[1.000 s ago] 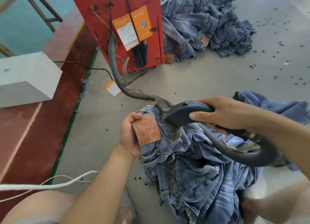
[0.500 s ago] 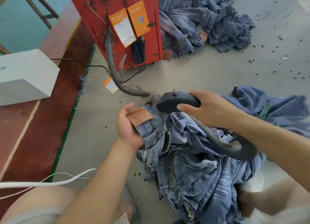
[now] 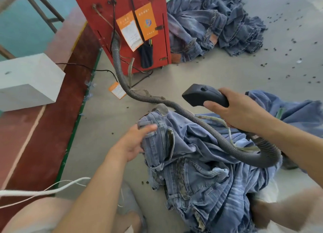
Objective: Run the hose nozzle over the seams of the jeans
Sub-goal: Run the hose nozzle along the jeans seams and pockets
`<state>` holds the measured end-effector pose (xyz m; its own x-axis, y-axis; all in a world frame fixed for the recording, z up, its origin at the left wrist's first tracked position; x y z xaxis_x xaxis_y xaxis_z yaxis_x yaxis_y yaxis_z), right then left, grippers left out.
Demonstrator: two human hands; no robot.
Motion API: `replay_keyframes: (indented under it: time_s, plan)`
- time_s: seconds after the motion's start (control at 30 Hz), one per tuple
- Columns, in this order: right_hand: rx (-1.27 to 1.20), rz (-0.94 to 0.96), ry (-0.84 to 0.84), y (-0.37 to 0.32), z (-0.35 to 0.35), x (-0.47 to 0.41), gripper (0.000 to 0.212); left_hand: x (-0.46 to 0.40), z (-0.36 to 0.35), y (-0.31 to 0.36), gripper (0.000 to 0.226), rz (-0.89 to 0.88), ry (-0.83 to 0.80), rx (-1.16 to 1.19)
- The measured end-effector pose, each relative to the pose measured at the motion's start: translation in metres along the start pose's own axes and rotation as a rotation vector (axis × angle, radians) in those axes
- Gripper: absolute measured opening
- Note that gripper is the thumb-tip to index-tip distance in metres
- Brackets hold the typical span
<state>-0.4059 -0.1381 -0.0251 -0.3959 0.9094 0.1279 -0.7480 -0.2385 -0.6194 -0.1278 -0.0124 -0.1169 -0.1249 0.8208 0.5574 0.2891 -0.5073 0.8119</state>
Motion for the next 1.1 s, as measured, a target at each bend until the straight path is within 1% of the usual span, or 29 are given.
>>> replay_keyframes:
  time_s: [0.03, 0.1, 0.17, 0.2, 0.27, 0.3, 0.33, 0.43, 0.47, 0.5, 0.57, 0.63, 0.67, 0.7, 0.77, 0.8, 0.9, 0.93, 0.97, 1.0, 1.1]
  plan:
    - [0.024, 0.004, -0.016, 0.000, -0.002, 0.001, 0.029, -0.001, 0.000, -0.007, 0.040, 0.013, 0.052, -0.042]
    - [0.079, 0.004, -0.049, 0.002, -0.008, 0.003, 0.034, -0.001, -0.001, -0.012, 0.040, 0.015, 0.100, 0.014]
    - [0.112, 0.030, -0.063, 0.001, -0.014, 0.005, 0.044, -0.001, -0.002, -0.010, 0.035, 0.032, 0.087, 0.050]
    - [0.108, 0.062, -0.074, -0.001, -0.018, 0.006, 0.053, 0.000, -0.003, -0.009, 0.031, 0.056, 0.069, 0.053]
    - [0.035, 0.132, -0.141, -0.006, -0.026, 0.010, 0.069, 0.001, -0.006, -0.011, 0.022, 0.089, 0.063, 0.061]
    - [0.001, 0.155, -0.186, -0.009, -0.030, 0.012, 0.072, 0.001, -0.007, -0.012, 0.020, 0.092, 0.065, 0.083]
    - [-0.004, 0.169, -0.217, -0.012, -0.034, 0.013, 0.068, 0.001, -0.010, -0.012, 0.020, 0.092, 0.056, 0.116]
    - [0.088, 0.174, -0.214, -0.017, -0.047, 0.009, 0.038, 0.004, -0.022, -0.009, 0.025, 0.070, -0.037, 0.219]
    - [0.112, 0.174, -0.208, -0.019, -0.051, 0.008, 0.032, 0.004, -0.025, -0.007, 0.027, 0.053, -0.065, 0.251]
    - [0.131, 0.176, -0.203, -0.021, -0.053, 0.009, 0.031, 0.005, -0.026, -0.004, 0.029, 0.036, -0.084, 0.285]
    - [0.169, 0.197, -0.181, -0.024, -0.053, 0.010, 0.042, 0.005, -0.028, -0.002, 0.032, 0.015, -0.083, 0.313]
    - [0.153, 0.180, -0.109, -0.025, -0.041, 0.011, 0.062, 0.006, -0.030, -0.001, 0.038, 0.004, -0.049, 0.228]
    - [0.135, 0.149, -0.084, -0.024, -0.032, 0.011, 0.066, 0.006, -0.030, -0.003, 0.046, -0.006, -0.026, 0.147]
    - [0.135, 0.130, -0.082, -0.022, -0.025, 0.010, 0.063, 0.006, -0.032, -0.005, 0.057, -0.017, -0.006, 0.078]
    - [0.160, 0.139, -0.142, -0.021, -0.012, 0.009, 0.043, 0.004, -0.034, -0.010, 0.068, -0.016, 0.037, 0.042]
    - [0.156, 0.148, -0.197, -0.021, -0.008, 0.010, 0.034, 0.003, -0.035, -0.012, 0.068, -0.007, 0.055, 0.059]
    - [0.114, 0.122, -0.397, -0.022, -0.005, 0.019, 0.021, 0.002, -0.038, -0.011, 0.059, -0.003, 0.061, 0.133]
    - [0.114, 0.105, -0.441, -0.021, -0.009, 0.021, 0.017, 0.002, -0.038, -0.011, 0.055, -0.009, 0.054, 0.153]
    - [0.134, 0.102, -0.451, -0.022, -0.014, 0.022, 0.016, 0.002, -0.038, -0.010, 0.051, -0.012, 0.041, 0.172]
    - [0.174, 0.100, -0.422, -0.023, -0.019, 0.021, 0.016, 0.004, -0.039, -0.011, 0.046, -0.011, 0.019, 0.186]
    - [0.300, 0.017, -0.212, -0.024, -0.022, 0.006, 0.021, 0.007, -0.044, -0.015, 0.035, 0.001, -0.048, 0.198]
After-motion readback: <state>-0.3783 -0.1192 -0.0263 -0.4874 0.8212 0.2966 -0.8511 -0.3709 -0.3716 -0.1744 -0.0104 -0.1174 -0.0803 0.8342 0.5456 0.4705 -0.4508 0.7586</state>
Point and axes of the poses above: each hand's wrist, its own x-axis away from the middle knuckle, its own z-axis out of the back of the hand, y = z × x, the point moved 4 cm from there along -x, towards the middle knuckle, and after that the axes turned 3 degrees about -z, right-handed, at the moved point
